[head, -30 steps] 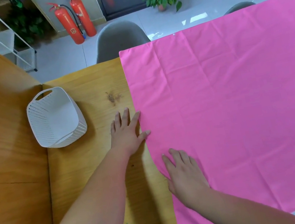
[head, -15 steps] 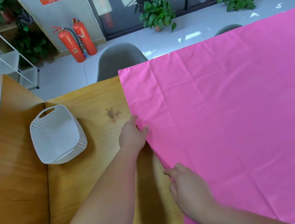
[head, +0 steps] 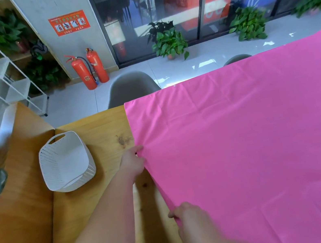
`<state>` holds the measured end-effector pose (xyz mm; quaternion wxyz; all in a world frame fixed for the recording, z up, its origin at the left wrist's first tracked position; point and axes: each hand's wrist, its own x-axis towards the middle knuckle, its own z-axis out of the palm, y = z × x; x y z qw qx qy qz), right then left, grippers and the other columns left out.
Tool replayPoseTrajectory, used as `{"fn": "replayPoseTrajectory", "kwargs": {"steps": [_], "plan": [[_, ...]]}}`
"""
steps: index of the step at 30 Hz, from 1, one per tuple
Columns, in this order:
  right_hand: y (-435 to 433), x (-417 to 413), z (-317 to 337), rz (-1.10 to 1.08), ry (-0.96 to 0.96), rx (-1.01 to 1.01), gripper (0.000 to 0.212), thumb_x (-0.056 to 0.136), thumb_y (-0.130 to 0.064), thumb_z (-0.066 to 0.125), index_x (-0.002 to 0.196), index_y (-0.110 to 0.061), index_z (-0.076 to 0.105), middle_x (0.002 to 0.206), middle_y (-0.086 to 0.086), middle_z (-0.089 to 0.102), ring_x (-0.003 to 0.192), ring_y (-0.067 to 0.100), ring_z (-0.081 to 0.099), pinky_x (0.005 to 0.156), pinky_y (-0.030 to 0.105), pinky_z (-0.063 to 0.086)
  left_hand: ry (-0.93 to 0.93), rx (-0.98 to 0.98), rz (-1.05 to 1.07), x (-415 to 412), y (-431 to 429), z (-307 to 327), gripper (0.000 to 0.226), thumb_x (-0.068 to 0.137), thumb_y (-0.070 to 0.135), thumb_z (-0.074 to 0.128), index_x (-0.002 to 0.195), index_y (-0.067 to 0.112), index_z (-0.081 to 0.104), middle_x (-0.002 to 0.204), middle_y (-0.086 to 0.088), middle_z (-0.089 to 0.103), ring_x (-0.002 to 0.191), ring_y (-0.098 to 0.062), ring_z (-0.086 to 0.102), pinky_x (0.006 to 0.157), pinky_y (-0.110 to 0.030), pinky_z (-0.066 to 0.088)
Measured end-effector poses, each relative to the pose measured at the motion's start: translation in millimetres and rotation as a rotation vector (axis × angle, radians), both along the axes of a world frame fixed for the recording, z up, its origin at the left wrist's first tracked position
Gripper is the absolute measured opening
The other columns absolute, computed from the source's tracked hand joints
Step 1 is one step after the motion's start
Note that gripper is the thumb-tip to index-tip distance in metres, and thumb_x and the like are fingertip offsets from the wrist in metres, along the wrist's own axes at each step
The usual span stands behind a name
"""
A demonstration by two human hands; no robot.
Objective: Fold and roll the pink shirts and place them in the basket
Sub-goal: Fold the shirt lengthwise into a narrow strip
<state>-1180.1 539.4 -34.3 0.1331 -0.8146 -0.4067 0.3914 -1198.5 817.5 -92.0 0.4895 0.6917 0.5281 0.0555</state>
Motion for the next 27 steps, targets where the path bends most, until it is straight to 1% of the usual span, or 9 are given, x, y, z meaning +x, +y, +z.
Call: {"fn": "replayPoseTrajectory", "kwargs": {"steps": [3, 6, 9, 13, 17, 20, 22, 24, 27], "plan": [[-1, -1, 7, 0.038, 0.002, -0.004, 0.053, 0.101, -0.011, 0.048, 0.149, -0.032, 0.058, 0.143, -0.001, 0.057, 0.131, 0.022, 0.056, 0.104, 0.028, 0.043, 0.011, 0.0, 0.012, -10, 0, 12, 0.058, 0.091, -0.001, 0.068, 0.146, 0.015, 0.062, 0.133, -0.006, 0.061, 0.112, -0.025, 0.062, 0.103, -0.042, 0.056], [-10, 4, 21, 0.022, -0.05, 0.012, 0.063, 0.092, -0.019, 0.05, 0.154, -0.029, 0.052, 0.141, -0.003, 0.057, 0.13, 0.023, 0.056, 0.11, 0.035, 0.044, -0.005, 0.013, 0.016, -8, 4, 22, 0.056, 0.095, 0.024, 0.07, 0.149, 0.018, 0.057, 0.135, -0.01, 0.066, 0.113, -0.033, 0.069, 0.098, -0.052, 0.059], [-25, 12, 37, 0.007, -0.13, 0.073, 0.065, 0.093, -0.036, 0.046, 0.157, -0.03, 0.042, 0.144, -0.008, 0.051, 0.132, 0.021, 0.054, 0.109, 0.038, 0.046, -0.01, 0.028, -0.005, 11, -3, 48, 0.063, 0.095, 0.043, 0.069, 0.152, 0.021, 0.053, 0.129, -0.004, 0.066, 0.112, -0.029, 0.068, 0.098, -0.05, 0.059], [-49, 33, 64, -0.041, -0.25, 0.161, 0.071, 0.101, -0.055, 0.046, 0.165, -0.031, 0.025, 0.163, -0.011, 0.034, 0.146, 0.018, 0.04, 0.117, 0.038, 0.04, -0.046, 0.059, -0.075, 48, -26, 91, 0.07, 0.098, 0.047, 0.068, 0.159, 0.02, 0.045, 0.141, -0.009, 0.06, 0.124, -0.034, 0.062, 0.106, -0.047, 0.054], [-74, 63, 95, -0.099, -0.34, 0.176, 0.079, 0.103, -0.066, 0.04, 0.168, -0.026, 0.018, 0.172, -0.009, 0.02, 0.155, 0.018, 0.026, 0.122, 0.039, 0.034, -0.101, 0.082, -0.16, 90, -54, 122, 0.08, 0.102, 0.045, 0.066, 0.167, 0.016, 0.029, 0.166, -0.007, 0.039, 0.147, -0.029, 0.043, 0.112, -0.038, 0.04], [-95, 88, 115, -0.134, -0.386, 0.205, 0.083, 0.102, -0.07, 0.04, 0.168, -0.024, 0.017, 0.173, -0.008, 0.019, 0.156, 0.018, 0.023, 0.123, 0.039, 0.033, -0.128, 0.082, -0.224, 123, -75, 146, 0.084, 0.101, 0.041, 0.068, 0.168, 0.018, 0.024, 0.166, -0.008, 0.038, 0.148, -0.029, 0.043, 0.115, -0.04, 0.041], [-111, 107, 126, -0.159, -0.412, 0.232, 0.086, 0.101, -0.071, 0.04, 0.168, -0.024, 0.016, 0.174, -0.008, 0.016, 0.158, 0.017, 0.018, 0.125, 0.039, 0.03, -0.105, 0.146, -0.256, 142, -90, 162, 0.087, 0.093, 0.054, 0.068, 0.165, 0.024, 0.031, 0.154, -0.001, 0.05, 0.139, -0.025, 0.05, 0.114, -0.044, 0.046], [-128, 127, 136, -0.169, -0.438, 0.26, 0.088, 0.101, -0.072, 0.04, 0.169, -0.023, 0.013, 0.175, -0.007, 0.013, 0.16, 0.017, 0.015, 0.127, 0.039, 0.028, -0.095, 0.22, -0.273, 160, -108, 178, 0.087, 0.087, 0.062, 0.067, 0.158, 0.021, 0.04, 0.145, 0.005, 0.054, 0.135, -0.024, 0.053, 0.113, -0.044, 0.045], [-157, 159, 151, -0.171, -0.458, 0.296, 0.092, 0.099, -0.073, 0.043, 0.169, -0.022, 0.011, 0.177, -0.006, 0.009, 0.16, 0.018, 0.014, 0.127, 0.041, 0.028, -0.142, 0.205, -0.281, 191, -136, 197, 0.086, 0.097, 0.049, 0.069, 0.166, 0.016, 0.029, 0.164, -0.006, 0.041, 0.147, -0.03, 0.043, 0.118, -0.039, 0.036]]}}
